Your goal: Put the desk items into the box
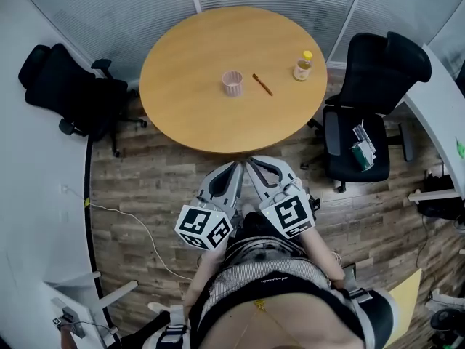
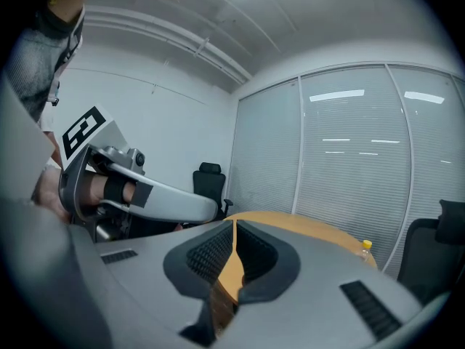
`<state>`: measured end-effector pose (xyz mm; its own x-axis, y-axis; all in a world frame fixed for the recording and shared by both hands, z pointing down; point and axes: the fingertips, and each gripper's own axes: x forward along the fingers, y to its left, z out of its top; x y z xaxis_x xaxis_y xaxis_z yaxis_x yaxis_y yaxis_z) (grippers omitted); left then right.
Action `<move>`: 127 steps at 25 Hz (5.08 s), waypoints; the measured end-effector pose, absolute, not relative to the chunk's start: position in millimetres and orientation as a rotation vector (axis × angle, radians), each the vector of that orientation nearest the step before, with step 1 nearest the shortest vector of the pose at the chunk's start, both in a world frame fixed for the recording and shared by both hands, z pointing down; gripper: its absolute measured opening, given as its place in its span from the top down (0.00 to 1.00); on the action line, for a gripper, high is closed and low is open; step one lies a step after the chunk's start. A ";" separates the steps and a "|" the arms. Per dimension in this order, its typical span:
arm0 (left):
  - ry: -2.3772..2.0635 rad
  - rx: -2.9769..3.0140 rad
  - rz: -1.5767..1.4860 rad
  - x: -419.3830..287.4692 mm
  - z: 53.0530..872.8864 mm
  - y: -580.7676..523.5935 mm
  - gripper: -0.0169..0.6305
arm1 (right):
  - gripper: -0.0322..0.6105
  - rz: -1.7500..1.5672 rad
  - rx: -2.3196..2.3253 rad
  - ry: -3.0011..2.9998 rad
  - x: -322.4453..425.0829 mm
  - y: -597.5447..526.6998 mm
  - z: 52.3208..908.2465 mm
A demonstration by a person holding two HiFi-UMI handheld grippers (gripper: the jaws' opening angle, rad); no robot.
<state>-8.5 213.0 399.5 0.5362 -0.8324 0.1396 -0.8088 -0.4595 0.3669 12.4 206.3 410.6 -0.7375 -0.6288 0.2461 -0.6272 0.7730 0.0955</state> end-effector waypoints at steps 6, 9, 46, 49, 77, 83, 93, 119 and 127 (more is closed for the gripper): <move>-1.334 2.383 -0.078 -16.8 401.1 210.2 0.97 | 0.91 0.004 0.988 -2.699 4.9 201.8 411.1; -1.328 2.380 -0.074 -18.8 402.9 208.1 0.97 | 0.91 -0.018 0.975 -2.690 1.8 199.4 412.6; -1.437 2.329 -0.048 -15.0 398.5 31.1 0.97 | 0.91 0.012 0.840 -2.778 -0.6 23.0 407.8; -1.457 2.319 -0.054 -11.1 397.5 21.6 0.97 | 0.91 -0.008 0.813 -2.785 2.9 13.0 407.1; -1.453 2.328 -0.043 12.7 400.2 -47.2 0.97 | 0.91 0.019 0.879 -2.787 38.5 -53.1 410.6; -1.356 2.385 -0.033 4.9 398.4 -63.6 0.97 | 0.91 0.042 0.996 -2.751 31.5 -68.3 409.3; -1.240 2.433 -0.008 -46.6 401.1 -83.2 0.97 | 0.91 0.073 1.129 -2.694 -16.7 -85.3 411.1; -0.918 2.532 0.044 -132.7 423.2 -91.6 0.97 | 0.91 0.134 1.458 -2.468 -91.8 -83.5 432.0; -0.958 2.504 0.028 -116.8 423.0 -101.7 0.97 | 0.91 0.116 1.394 -2.499 -80.2 -96.2 427.1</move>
